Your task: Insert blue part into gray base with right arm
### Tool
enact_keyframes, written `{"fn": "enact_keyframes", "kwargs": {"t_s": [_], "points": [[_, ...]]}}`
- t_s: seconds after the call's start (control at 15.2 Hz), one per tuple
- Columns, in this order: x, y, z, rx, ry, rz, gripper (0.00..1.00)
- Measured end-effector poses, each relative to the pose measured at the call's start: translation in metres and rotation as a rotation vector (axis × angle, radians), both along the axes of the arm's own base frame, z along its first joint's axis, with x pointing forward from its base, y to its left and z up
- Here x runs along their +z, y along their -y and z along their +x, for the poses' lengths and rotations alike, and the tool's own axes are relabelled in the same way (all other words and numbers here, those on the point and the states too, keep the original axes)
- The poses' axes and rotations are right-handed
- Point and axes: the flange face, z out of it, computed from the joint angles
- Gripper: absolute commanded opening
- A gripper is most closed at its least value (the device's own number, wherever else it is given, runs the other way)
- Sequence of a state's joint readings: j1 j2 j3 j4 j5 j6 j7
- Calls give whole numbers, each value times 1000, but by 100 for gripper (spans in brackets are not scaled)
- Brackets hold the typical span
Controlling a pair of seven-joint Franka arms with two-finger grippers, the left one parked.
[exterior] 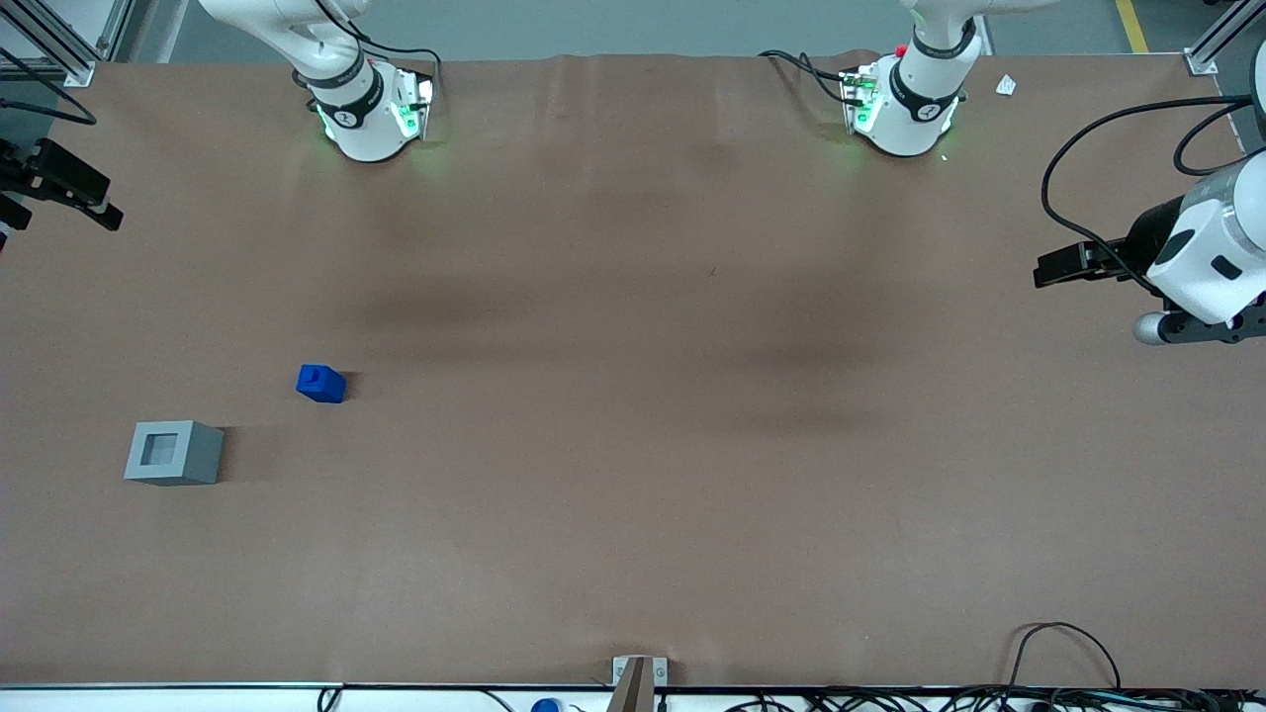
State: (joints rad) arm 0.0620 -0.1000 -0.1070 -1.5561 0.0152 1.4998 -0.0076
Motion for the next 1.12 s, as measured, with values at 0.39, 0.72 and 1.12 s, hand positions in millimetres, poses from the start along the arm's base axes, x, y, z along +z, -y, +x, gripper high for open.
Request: {"fn": "enact_keyframes", "kwargs": {"t_s": [0.39,0.72,1.12], "points": [[5,3,0,-5,11,-2,100],[-32,3,18,-7,-64,-4,100],[-131,0,47,-6,-139,-9,100]]}}
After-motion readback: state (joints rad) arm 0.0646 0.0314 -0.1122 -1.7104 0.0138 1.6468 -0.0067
